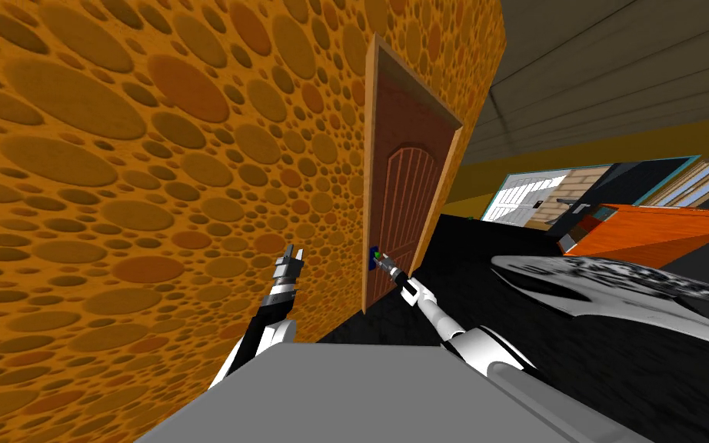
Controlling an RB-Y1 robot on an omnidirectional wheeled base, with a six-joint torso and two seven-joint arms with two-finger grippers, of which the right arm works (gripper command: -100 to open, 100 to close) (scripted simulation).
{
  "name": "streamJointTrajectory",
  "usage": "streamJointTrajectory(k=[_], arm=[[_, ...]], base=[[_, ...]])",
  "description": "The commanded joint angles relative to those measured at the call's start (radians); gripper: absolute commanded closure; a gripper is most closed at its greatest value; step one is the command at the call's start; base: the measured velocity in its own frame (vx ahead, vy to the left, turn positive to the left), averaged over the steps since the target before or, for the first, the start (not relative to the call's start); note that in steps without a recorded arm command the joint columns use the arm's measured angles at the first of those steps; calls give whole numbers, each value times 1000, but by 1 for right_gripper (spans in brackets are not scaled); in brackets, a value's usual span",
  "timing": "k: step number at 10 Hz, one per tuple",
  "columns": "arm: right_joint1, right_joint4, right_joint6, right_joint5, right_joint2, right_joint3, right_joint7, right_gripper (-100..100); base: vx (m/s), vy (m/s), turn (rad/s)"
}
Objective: Pull the door open
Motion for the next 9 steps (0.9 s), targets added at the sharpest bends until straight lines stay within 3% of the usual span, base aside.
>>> streamJointTrajectory(k=[1,2,3,8,9], arm=[[-4,13,-3,-4,-7,-10,-1,-100],[3,-2,3,-2,-4,-5,-2,-100],[3,-2,3,-2,-4,-5,-2,100],[3,-2,3,-2,-4,-5,-2,100],[6,-2,8,-17,-5,-5,-32,100]], base=[[204,118,62],[93,47,6],[-11,-5,-7],[-17,-11,1],[-21,-64,143]])
